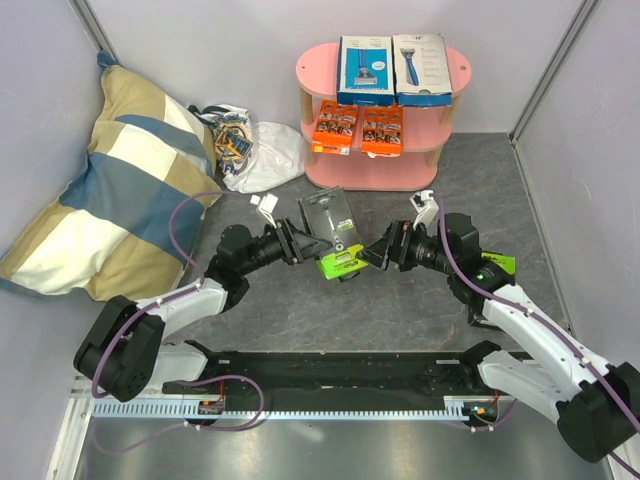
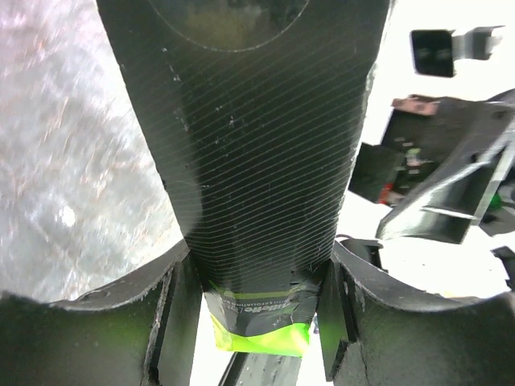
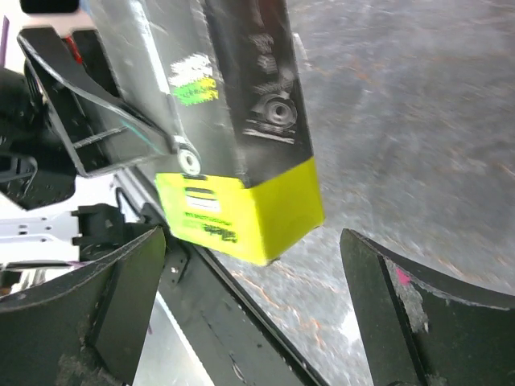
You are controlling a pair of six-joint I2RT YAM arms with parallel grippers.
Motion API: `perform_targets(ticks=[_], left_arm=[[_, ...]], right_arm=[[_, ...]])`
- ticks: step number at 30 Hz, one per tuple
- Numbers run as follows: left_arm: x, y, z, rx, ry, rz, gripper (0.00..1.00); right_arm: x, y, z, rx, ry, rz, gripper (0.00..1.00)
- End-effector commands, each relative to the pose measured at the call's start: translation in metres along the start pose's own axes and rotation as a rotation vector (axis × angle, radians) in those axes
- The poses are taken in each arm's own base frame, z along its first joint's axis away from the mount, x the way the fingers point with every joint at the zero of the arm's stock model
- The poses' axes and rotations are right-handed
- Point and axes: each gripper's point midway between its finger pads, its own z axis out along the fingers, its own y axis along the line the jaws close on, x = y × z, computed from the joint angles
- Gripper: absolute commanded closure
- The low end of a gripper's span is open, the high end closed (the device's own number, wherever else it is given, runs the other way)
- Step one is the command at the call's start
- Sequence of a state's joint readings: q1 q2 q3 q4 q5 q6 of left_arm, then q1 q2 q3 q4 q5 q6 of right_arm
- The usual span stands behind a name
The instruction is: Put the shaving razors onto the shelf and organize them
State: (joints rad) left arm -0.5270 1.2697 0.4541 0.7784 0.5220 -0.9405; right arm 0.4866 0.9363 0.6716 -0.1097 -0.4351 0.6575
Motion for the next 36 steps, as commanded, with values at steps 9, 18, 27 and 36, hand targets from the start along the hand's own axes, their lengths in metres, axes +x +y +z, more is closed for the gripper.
perform_targets(ticks=[9,18,27,36], left_arm=[[-0.041,-0.099,-0.011,0.430,0.001,0.141,0.98],[-0.045,-0.095,-0.007,0.469,-0.021,0.095,0.98],[-0.062,-0.066,0.002,0.339,-0.064,0.088,0.40],[-0.127,-0.004,-0.026,-0.165,-0.250,0.240,0.12]], right_arm=[[0.004,0.019,0.025,-0.237,-0.008,0.011,0.02],[0.002,0.035,0.019,-0.339,-0.042,0.015,0.26],[0.010,0.027,0.023,-0.322,-0.022,0.024,0.62],[0.034,-0.003,0.046,-0.267,0.068,0.069,0.68]])
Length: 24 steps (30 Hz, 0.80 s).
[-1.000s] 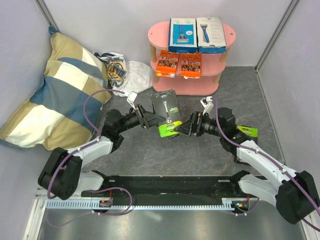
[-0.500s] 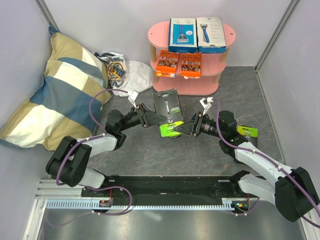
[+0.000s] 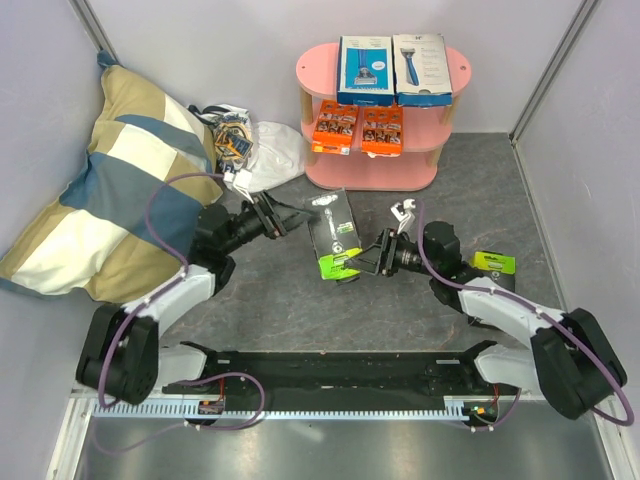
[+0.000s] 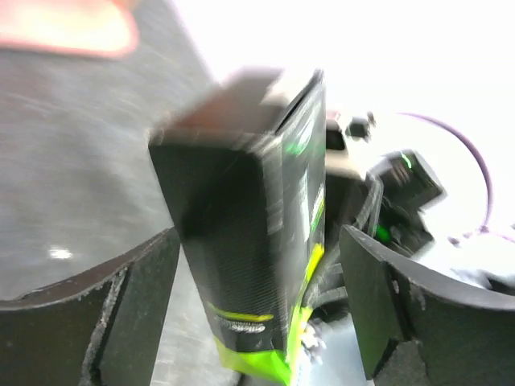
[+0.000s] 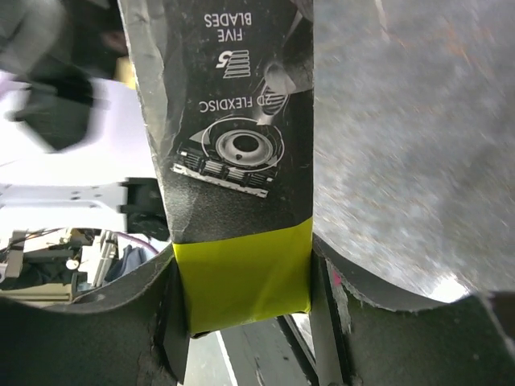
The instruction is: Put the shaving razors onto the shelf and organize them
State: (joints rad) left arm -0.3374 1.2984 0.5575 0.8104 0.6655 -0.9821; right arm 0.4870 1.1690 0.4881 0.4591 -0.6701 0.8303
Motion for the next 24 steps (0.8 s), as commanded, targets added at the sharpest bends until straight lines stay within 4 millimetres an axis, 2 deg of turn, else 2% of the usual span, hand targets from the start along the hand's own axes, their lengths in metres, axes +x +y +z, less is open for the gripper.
perform_targets(ticks=[1,2,3,4,5,6,7,9,11,12,13,18,20,24], left_arm=[[-0.060,0.006,-0.021,-0.290,-0.144,0.261,0.11],[-0.074,0.014,-0.029,-0.387,-0.192,0.277,0.07],[-0.087,0.007,-0.032,-0.412,-0.218,0.307,0.06],[-0.085,0.012,-0.041,-0.472,-0.196,0.323,0.05],[-0.092,0.014,-0.046,-0.516,-0.217,0.335,0.05],[-0.099,0.007,-0.046,-0.517,-0.227,0.354,0.05],[-0.100,0.006,-0.048,-0.525,-0.220,0.369,0.05],[-0.098,0.008,-0.049,-0.536,-0.209,0.372,0.05],[-0.096,0.011,-0.049,-0.538,-0.198,0.373,0.05],[-0.093,0.013,-0.049,-0.540,-0.190,0.371,0.05],[-0.091,0.016,-0.048,-0.542,-0.185,0.366,0.05],[-0.078,0.034,-0.046,-0.556,-0.144,0.346,0.05],[-0.075,0.037,-0.045,-0.555,-0.136,0.341,0.05],[-0.068,0.046,-0.043,-0.558,-0.114,0.330,0.05]], right_arm=[[0.002,-0.010,0.007,-0.010,0.007,-0.023,0.68],[0.003,-0.014,0.009,-0.006,0.009,-0.016,0.68],[0.004,-0.017,0.011,-0.001,0.015,-0.010,0.68],[0.006,-0.025,0.015,0.010,0.026,0.004,0.68],[0.006,-0.028,0.019,0.010,0.028,0.005,0.69],[0.010,-0.038,0.024,0.028,0.045,0.031,0.69],[0.008,-0.039,0.028,0.016,0.041,0.028,0.69],[0.010,-0.049,0.037,0.016,0.051,0.063,0.70],[0.001,-0.046,0.046,-0.018,0.039,0.055,0.71],[0.003,-0.053,0.050,-0.013,0.043,0.071,0.71],[-0.006,-0.049,0.055,-0.032,0.027,0.056,0.71],[-0.023,-0.060,0.073,-0.027,0.005,0.060,0.71],[-0.037,-0.057,0.080,-0.050,-0.015,0.057,0.70],[-0.060,-0.073,0.089,-0.077,-0.052,0.088,0.70]])
